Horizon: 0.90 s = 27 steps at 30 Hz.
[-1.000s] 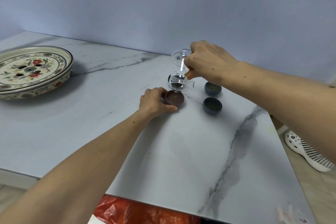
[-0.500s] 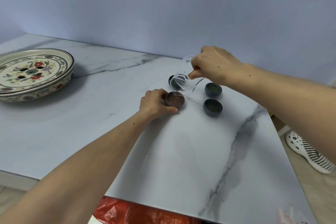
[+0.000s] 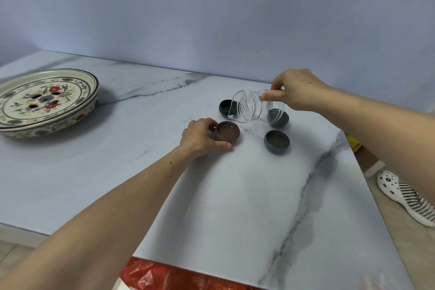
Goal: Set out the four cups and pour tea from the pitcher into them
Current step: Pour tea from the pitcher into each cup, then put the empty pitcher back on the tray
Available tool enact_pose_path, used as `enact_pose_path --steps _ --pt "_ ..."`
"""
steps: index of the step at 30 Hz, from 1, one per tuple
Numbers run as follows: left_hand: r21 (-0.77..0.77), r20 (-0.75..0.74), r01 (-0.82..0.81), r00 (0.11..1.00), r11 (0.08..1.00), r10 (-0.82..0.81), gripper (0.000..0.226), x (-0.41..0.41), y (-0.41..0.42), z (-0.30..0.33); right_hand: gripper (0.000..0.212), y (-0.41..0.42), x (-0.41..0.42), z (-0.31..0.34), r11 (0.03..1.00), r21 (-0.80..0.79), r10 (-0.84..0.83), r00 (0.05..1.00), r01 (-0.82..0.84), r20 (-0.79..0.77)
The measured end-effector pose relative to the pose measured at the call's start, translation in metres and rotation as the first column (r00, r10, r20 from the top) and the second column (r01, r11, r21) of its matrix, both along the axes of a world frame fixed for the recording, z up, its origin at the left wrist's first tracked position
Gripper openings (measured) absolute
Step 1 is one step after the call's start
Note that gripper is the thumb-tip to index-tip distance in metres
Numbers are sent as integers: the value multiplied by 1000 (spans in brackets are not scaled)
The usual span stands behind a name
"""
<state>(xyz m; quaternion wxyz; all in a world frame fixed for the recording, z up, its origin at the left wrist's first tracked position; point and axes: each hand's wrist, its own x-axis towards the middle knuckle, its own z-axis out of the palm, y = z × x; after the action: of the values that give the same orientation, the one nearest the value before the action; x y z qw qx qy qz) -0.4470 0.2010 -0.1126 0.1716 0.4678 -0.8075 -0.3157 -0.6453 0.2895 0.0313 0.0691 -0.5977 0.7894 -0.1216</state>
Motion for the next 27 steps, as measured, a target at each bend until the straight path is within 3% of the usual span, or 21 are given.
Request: enact_pose_path --steps 7,15,21,27 --pt "69 31 60 998 996 -62 72 1 -11 4 37 -10 -27 -4 997 10 -71 984 71 164" --pt "328 132 141 972 934 -193 78 5 -45 23 42 -47 -55 24 984 176 -53 897 -29 439" --pt "413 145 55 981 909 -126 77 19 -51 71 38 -67 -41 62 981 189 -72 806 -50 587" --pt "459 136 -41 990 888 -25 74 45 -57 160 36 -96 -8 135 971 226 -85 761 -82 643"
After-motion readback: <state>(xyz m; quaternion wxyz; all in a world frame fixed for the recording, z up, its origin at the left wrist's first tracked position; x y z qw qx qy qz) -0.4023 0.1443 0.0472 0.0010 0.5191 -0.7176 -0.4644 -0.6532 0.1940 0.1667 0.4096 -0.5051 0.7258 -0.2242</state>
